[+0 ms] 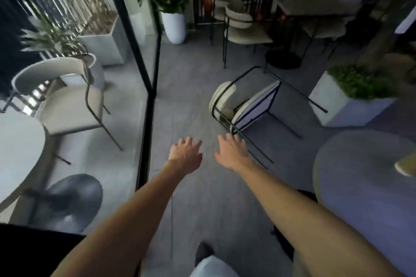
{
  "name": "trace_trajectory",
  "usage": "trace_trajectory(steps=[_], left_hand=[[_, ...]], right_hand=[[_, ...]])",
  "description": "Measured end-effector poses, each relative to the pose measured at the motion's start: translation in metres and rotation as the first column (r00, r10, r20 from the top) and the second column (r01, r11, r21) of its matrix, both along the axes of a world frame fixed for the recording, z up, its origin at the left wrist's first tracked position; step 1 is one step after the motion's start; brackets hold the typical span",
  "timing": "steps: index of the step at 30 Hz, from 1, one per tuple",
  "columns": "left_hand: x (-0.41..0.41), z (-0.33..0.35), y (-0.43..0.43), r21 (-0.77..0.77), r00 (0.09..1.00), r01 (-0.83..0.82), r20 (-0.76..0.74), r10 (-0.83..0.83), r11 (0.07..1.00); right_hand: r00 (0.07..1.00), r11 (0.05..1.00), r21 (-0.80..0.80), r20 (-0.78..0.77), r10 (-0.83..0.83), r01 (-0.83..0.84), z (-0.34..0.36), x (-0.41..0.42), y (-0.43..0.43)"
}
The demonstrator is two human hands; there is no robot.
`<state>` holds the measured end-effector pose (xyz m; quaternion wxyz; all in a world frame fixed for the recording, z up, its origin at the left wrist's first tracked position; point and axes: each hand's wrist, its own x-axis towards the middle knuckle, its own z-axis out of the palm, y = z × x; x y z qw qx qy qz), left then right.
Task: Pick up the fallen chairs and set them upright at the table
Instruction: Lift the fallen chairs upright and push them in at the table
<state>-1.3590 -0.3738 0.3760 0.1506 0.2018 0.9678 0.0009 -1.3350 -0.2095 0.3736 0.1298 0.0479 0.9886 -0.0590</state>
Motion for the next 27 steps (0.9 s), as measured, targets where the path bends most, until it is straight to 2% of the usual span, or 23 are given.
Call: trace_trajectory(steps=[6,17,22,27], left_hand=[[-0.163,0.004,0.004,0.007,0.997,0.051,0.060,-0.051,0.999],[-0.490,-0.038,0.050,0.006,0.959,0.256,0.124,-0.255,0.967],[-0.592,-0.066,0.088,-0.027,0.934,0.296,0.217,-0.284,0.955],[-0.671,-0.113,0.139,-0.032,0.913,0.311,0.287,-0.290,0.950]], right_hand=[[0.999,0.999,0.021,-0.021,-0.036,0.036,0.011,-0.161,-0.003],[0.985,0.983,0.068,0.024,-0.170,0.168,-0.023,-0.444,0.026],[0.981,0.981,0.095,0.082,-0.178,0.170,-0.042,-0.531,0.056],[0.972,0.984,0.106,0.172,-0.161,0.144,-0.093,-0.613,0.097]])
